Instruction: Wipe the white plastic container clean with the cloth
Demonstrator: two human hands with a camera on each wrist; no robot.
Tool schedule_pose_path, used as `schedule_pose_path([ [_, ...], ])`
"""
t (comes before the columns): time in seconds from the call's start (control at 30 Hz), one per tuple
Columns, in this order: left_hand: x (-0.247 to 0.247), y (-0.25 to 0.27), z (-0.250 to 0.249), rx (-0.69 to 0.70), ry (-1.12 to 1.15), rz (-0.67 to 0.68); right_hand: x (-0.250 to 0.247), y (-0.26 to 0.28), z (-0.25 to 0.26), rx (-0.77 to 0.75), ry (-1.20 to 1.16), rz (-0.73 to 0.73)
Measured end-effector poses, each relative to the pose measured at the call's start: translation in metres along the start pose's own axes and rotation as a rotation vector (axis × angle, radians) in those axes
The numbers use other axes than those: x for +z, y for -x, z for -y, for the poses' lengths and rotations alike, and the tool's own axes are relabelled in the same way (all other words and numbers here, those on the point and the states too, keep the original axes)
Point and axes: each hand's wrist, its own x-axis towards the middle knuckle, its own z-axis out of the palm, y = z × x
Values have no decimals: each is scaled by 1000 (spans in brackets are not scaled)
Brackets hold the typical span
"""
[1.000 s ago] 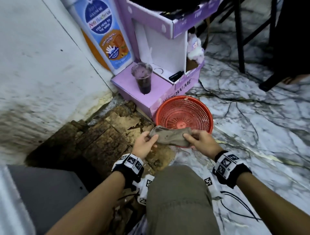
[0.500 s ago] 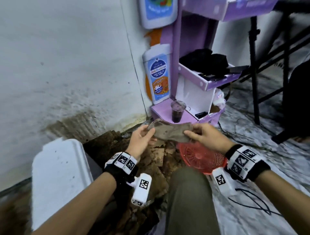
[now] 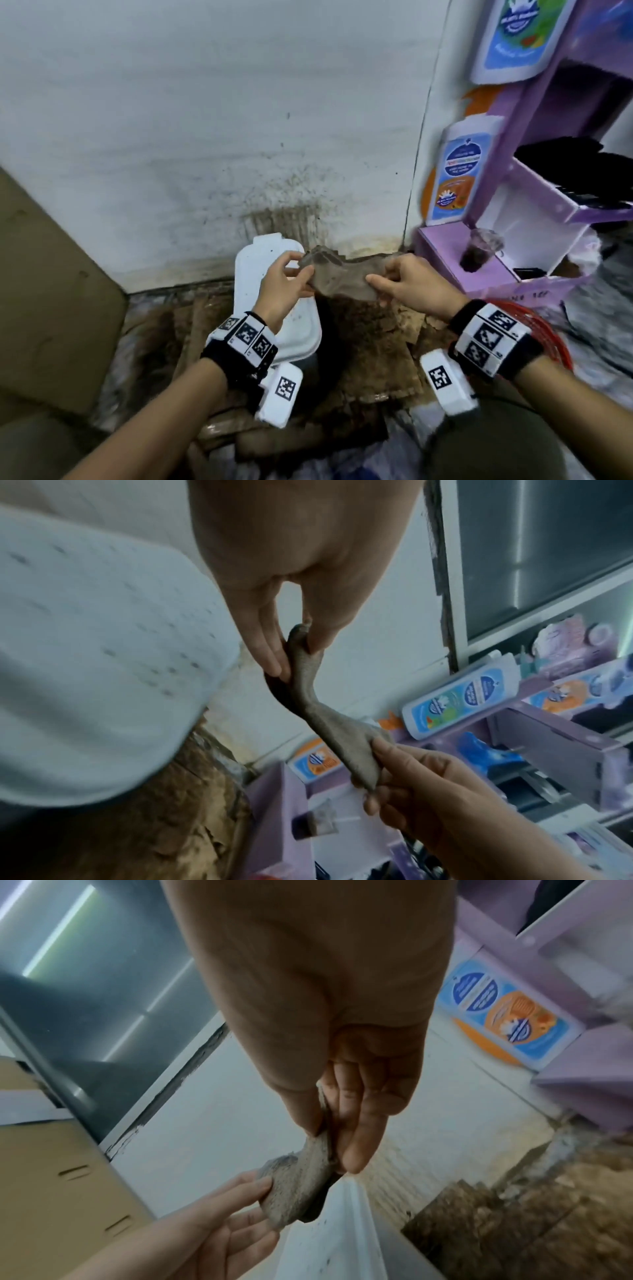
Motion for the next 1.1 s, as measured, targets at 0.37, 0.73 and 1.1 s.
schedule_pose_path([
  [0.37,-66,-27,35,55,-291,69,141,5,16,250,-195,-204],
  [0.73,-78,-45,49,106,-580,97,201,31,28,434,-328,-18],
  [1.1,-89,-46,49,246,-808,-16,187,-22,26,-283,168,-323],
])
